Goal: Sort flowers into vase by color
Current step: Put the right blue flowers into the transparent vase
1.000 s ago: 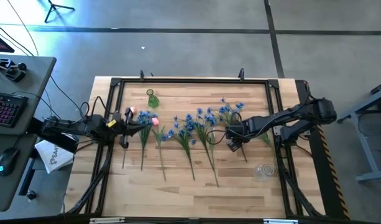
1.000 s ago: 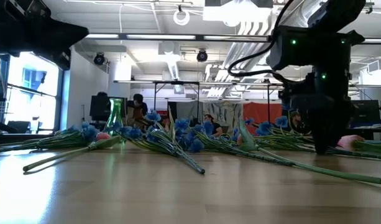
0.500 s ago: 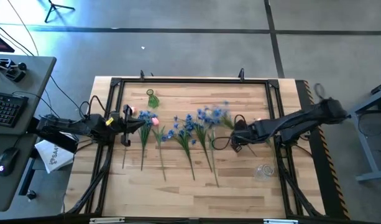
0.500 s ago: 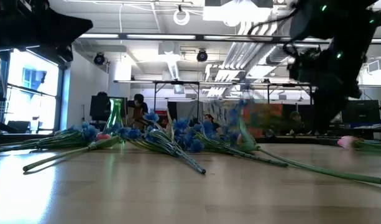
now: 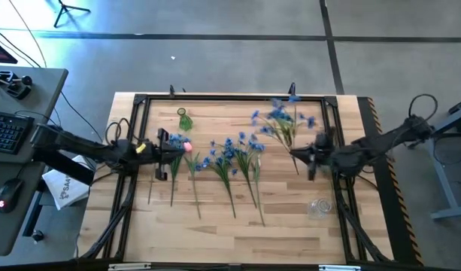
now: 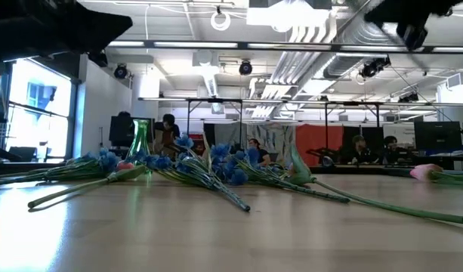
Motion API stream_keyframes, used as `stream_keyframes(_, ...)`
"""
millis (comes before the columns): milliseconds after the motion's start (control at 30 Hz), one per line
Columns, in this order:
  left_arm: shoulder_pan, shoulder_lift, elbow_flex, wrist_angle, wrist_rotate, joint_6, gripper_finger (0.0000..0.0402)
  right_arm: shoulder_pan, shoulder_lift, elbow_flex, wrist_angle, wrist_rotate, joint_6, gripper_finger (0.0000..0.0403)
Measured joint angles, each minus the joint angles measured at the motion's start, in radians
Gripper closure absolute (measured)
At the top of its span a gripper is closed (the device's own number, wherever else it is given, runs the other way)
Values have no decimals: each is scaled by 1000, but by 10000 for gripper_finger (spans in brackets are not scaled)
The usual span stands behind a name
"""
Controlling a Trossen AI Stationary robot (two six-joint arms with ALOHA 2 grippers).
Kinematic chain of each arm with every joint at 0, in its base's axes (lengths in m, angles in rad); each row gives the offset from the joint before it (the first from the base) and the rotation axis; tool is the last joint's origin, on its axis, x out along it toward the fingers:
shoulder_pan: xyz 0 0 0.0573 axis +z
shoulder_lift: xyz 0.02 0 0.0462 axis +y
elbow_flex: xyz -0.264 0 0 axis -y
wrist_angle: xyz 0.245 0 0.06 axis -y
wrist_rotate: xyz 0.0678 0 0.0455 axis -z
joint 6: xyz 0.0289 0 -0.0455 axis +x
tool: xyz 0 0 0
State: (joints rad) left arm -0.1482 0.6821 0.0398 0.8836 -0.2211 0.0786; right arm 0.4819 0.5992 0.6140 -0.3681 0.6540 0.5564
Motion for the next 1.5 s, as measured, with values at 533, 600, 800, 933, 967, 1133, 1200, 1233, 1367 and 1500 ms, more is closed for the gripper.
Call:
stream_keyframes(533, -55, 212, 37, 58, -2, -91, 401, 638, -42, 60, -105, 164, 23, 403)
stream_keyframes(600, -60, 213, 37, 57, -3, -97, 401, 720, -40, 60, -124, 257, 49, 403)
stream_keyframes(800, -69, 212, 37, 57, -39, -101, 401, 927, 30, 60, -176, 509, 159, 403)
stream_keyframes(933, -69, 212, 37, 56, -52, -101, 401, 1016, 116, 59, -215, 639, 248, 403)
stream_keyframes(967, -69, 212, 37, 55, -53, -101, 401, 1031, 139, 59, -230, 663, 280, 403)
stream_keyframes(1133, -69, 212, 37, 54, -53, -101, 401, 1074, 266, 59, -292, 763, 410, 403)
stream_keyframes(1200, -69, 212, 37, 53, -53, -101, 401, 1075, 307, 59, -323, 765, 450, 403)
stream_keyframes(1233, -69, 212, 37, 53, -53, -101, 401, 1075, 324, 59, -337, 759, 477, 403)
stream_keyframes(1367, -69, 212, 37, 53, -53, -102, 401, 1074, 370, 58, -409, 749, 600, 403)
stream_keyframes(1500, -69, 212, 37, 53, -53, -102, 401, 1074, 390, 58, -505, 744, 729, 403)
